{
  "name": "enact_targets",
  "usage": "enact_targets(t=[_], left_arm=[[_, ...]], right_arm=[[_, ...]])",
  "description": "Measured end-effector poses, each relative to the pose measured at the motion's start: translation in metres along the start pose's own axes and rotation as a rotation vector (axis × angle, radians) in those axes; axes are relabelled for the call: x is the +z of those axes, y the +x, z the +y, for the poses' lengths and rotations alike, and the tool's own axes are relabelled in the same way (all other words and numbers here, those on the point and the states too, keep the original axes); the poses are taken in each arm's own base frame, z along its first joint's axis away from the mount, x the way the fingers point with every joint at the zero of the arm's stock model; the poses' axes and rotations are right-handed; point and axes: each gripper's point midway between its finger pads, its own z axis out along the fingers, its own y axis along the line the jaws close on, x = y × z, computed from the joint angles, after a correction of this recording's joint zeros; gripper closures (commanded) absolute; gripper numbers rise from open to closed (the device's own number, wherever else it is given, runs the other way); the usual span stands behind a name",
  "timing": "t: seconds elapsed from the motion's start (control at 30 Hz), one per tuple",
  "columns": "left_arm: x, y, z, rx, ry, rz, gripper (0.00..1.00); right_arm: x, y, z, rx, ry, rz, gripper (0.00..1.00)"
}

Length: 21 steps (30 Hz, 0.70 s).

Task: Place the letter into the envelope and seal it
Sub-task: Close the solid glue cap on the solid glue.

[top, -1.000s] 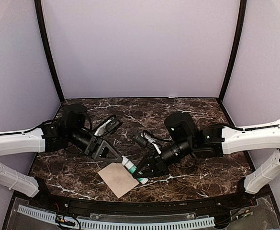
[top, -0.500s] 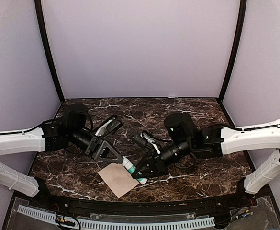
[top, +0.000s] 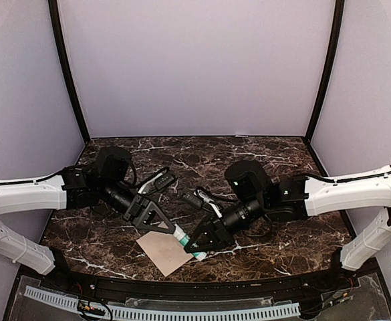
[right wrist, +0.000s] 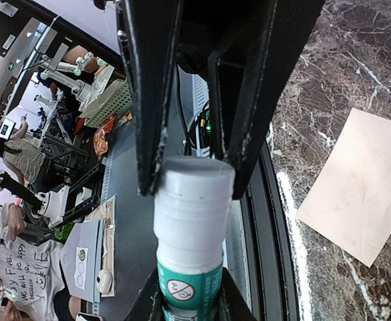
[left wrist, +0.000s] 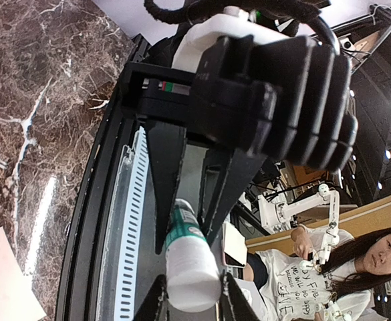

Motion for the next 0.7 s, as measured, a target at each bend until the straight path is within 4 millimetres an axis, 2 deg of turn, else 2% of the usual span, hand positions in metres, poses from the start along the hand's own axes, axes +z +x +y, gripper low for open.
enact_targets(t=[0.13,0.4,0.7], left_arm=[[0.003,0.003,0.009,-0.006,-0.034,0.011,0.95],[0.012,0.004,0.012,0.005,-0.052,0.025,0.97],[0.024,0.008,0.019,-0.005,-0.048,0.059,0.98]], right_arm=[[0.002,0.002,-0.006,0.029,0.014,0.009,1.0],[0.0,0.003,-0.01,0.048,0.025,0.012,1.0],[-0.001,0.015,-0.015,0.066,0.038,0.054,1.0]])
